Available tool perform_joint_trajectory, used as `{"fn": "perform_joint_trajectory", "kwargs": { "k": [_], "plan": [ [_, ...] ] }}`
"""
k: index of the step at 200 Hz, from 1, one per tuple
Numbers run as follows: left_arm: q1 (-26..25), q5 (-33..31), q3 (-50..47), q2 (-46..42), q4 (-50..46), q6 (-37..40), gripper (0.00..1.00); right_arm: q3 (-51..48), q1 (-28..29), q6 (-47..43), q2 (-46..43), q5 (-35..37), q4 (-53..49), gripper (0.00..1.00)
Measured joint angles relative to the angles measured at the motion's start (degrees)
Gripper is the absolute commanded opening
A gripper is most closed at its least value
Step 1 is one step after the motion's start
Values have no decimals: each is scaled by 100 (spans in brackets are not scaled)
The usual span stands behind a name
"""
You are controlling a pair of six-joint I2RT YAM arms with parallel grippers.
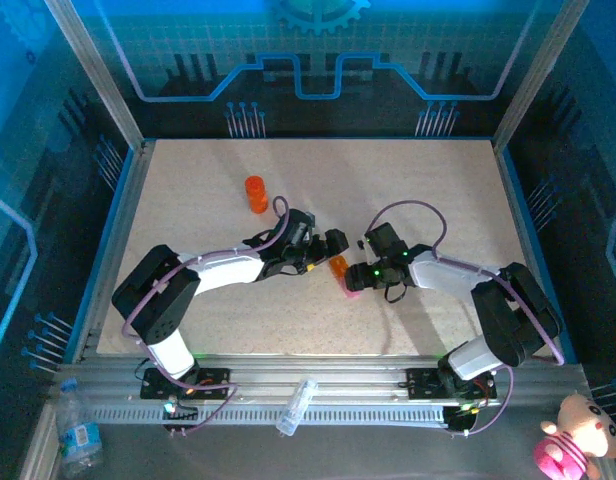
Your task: Sort the pills into containers
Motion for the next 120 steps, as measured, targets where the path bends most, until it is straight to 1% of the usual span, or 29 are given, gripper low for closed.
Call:
{"fn": "perform_joint_trajectory", "kwargs": {
  "k": [120],
  "plan": [
    [-177,57,13,457,376,-420,99,-7,-9,46,46,-42,116,73]
  ]
}}
